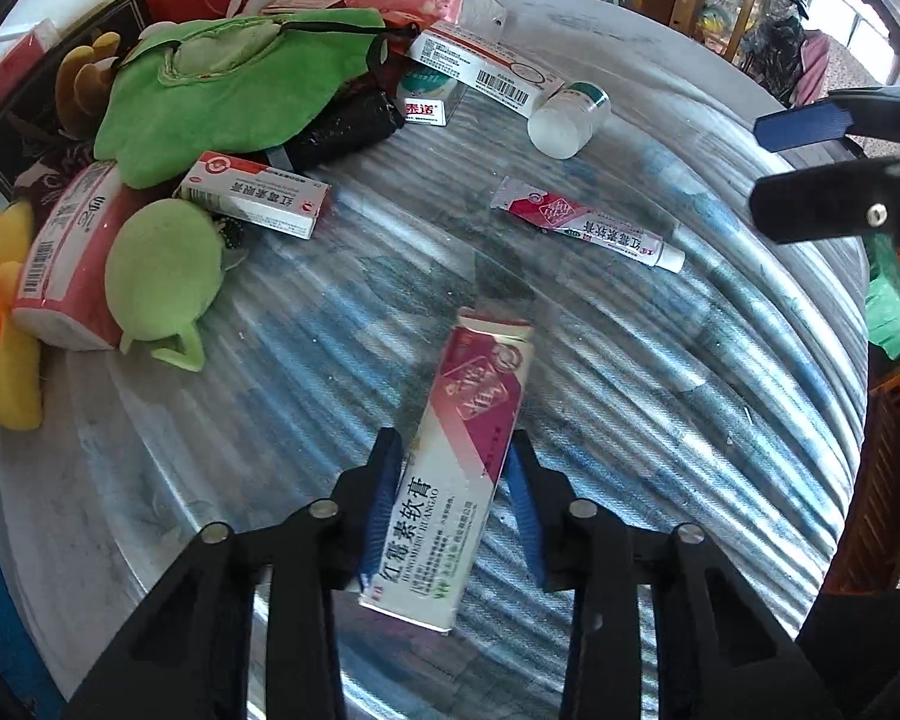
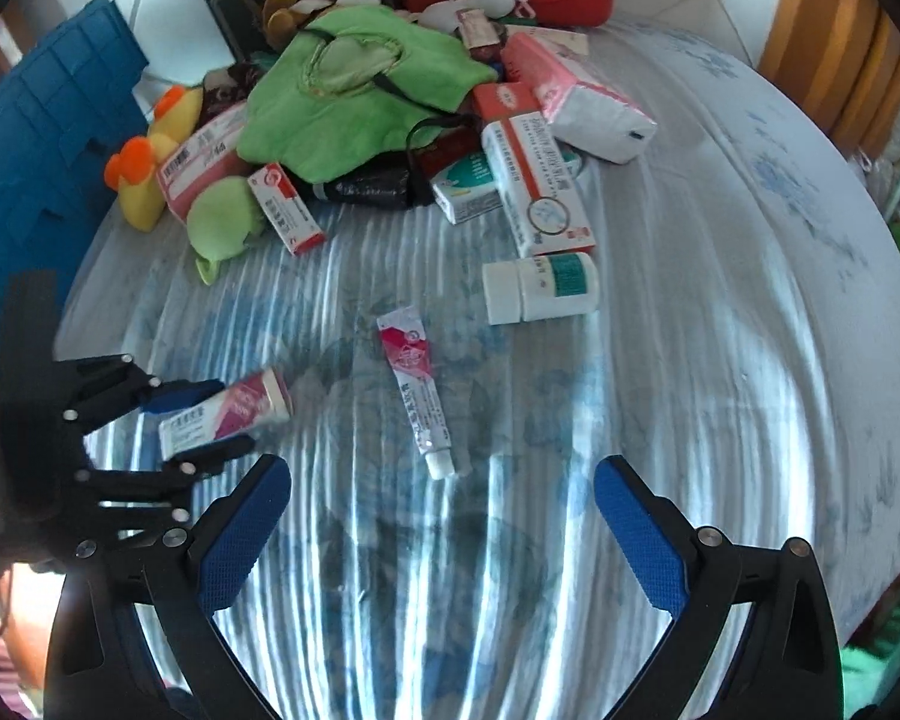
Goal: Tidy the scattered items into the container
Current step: 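Grasp the pink-white ointment box with the left tool while the right tool grasps the pink tube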
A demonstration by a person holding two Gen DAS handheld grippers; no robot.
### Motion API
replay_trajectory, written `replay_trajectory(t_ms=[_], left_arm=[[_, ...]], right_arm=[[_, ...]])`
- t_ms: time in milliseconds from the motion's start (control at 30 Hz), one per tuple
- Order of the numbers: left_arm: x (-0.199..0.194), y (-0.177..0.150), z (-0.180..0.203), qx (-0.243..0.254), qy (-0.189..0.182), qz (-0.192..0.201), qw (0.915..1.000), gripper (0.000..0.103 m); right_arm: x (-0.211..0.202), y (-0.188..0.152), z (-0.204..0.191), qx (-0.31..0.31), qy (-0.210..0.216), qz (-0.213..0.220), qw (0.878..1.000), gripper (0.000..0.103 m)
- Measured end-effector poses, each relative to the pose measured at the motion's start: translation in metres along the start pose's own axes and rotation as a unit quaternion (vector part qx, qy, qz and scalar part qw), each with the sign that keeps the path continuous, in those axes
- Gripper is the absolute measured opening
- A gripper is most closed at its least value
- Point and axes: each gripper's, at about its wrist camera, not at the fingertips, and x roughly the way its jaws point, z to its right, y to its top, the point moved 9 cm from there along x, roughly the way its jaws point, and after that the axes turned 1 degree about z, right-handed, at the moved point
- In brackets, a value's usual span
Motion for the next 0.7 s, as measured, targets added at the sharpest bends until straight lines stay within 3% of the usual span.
replay_trajectory(t_ms=[200,233,333,533,700], left_arm=[[-0.013,-0.017,-0.003,-0.036,0.002,0.015,0.9992,0.030],[-0.015,-0.019,-0.005,-0.041,0.002,0.015,0.9990,0.030],[-0.023,-0.025,-0.011,-0.054,0.008,0.017,0.9983,0.030],[-0.033,-0.018,-0.032,-0.069,0.017,0.026,0.9971,0.030],[-0.038,-0.014,-0.040,-0.080,0.017,0.033,0.9961,0.030]], right_arm=[[0.036,0.000,-0.003,-0.007,-0.011,-0.004,1.000,0.102],[0.040,0.000,-0.003,-0.007,-0.013,-0.005,1.000,0.099],[0.050,0.001,-0.004,-0.009,-0.021,-0.011,1.000,0.077],[0.063,0.002,-0.009,-0.015,-0.026,-0.022,0.999,0.055],[0.067,0.003,-0.013,-0.024,-0.030,-0.019,0.999,0.053]])
